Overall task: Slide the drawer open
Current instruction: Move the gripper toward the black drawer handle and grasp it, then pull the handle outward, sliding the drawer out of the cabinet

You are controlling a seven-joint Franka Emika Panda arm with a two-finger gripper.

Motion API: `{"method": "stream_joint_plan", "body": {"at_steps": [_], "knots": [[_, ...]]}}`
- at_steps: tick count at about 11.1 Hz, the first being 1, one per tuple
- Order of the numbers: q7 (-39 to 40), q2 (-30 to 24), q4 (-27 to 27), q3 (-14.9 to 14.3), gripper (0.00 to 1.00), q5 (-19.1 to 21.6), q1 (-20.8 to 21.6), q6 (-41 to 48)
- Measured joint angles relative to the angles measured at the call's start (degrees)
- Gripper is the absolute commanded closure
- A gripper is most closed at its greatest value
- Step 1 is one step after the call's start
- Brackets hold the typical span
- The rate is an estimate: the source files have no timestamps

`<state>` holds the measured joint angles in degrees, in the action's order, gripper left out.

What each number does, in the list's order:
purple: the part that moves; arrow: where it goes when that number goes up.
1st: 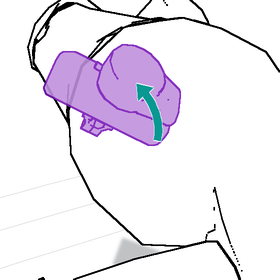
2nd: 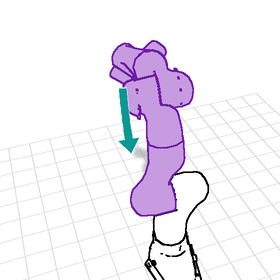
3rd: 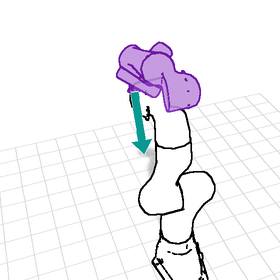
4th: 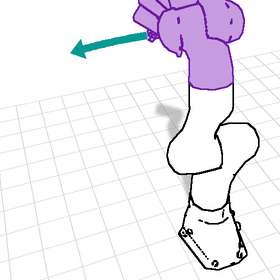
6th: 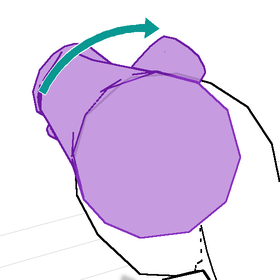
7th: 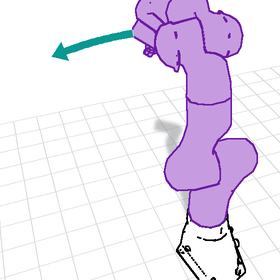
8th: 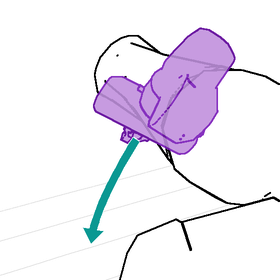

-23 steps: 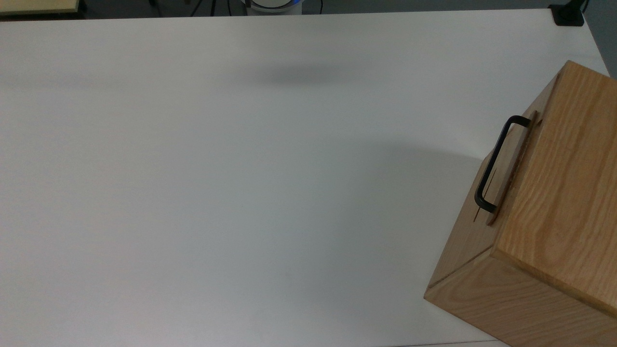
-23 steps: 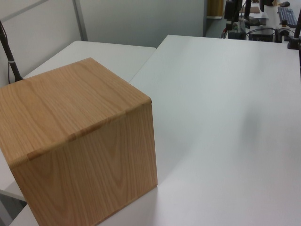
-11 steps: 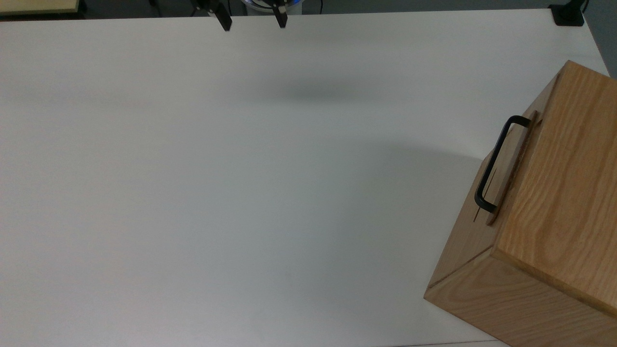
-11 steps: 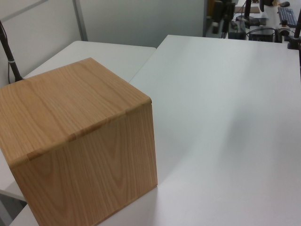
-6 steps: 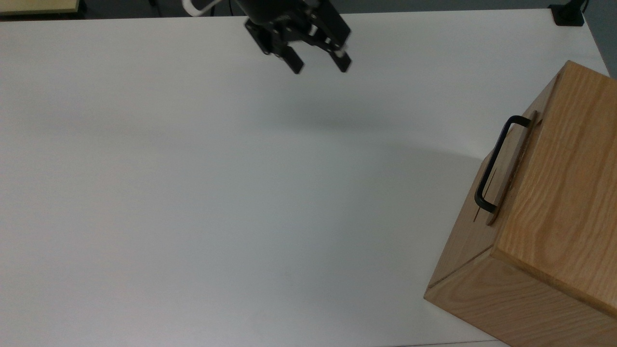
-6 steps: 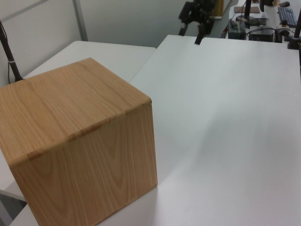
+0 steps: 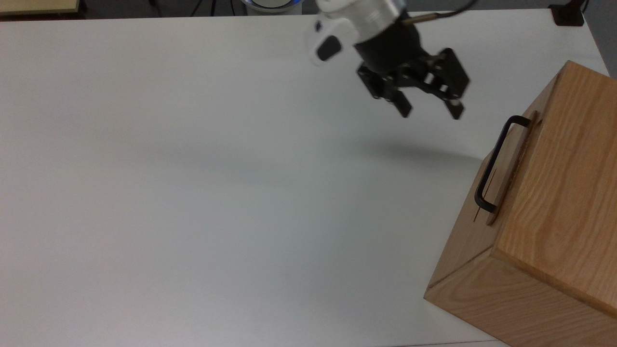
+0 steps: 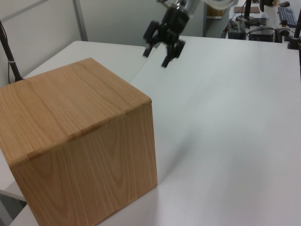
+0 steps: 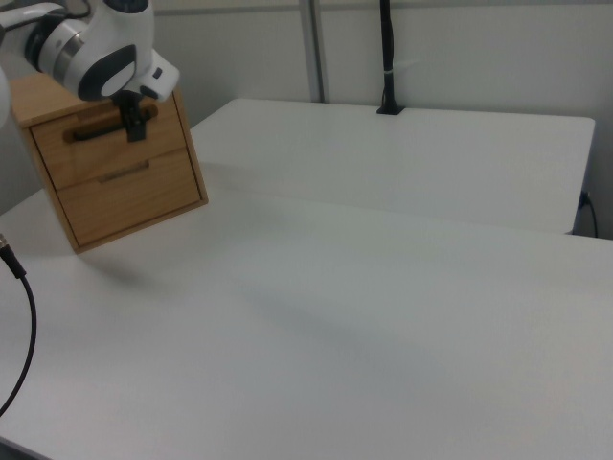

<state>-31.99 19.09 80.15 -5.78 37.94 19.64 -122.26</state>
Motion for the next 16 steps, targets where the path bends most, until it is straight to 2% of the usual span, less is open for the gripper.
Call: {"method": "stream_joint_plan", "body": {"at_steps": [3, 5, 6, 7, 8, 9, 14, 16], "knots": [[-4.11, 7.02, -6.17, -0.1, 0.23, 0.01, 6.24, -3.44], [-6.02, 11.18, -8.84, -0.16, 0.28, 0.01, 8.49, -9.26], [-6.2, 12.01, -9.13, -0.28, 0.43, 0.0, 8.83, -11.61], [-6.2, 12.07, -9.14, -0.45, 0.67, 0.0, 8.9, -12.02], [-6.22, 12.12, -9.25, -0.47, 0.87, 0.0, 8.98, -12.81], [-6.17, 12.12, -9.59, -0.45, 1.0, -0.01, 9.19, -13.57], [-5.36, 12.12, -9.89, -0.48, 1.0, -0.98, 9.16, -12.96], [-2.94, 10.95, -9.44, -0.76, 1.0, -1.09, 7.99, -9.32]]}}
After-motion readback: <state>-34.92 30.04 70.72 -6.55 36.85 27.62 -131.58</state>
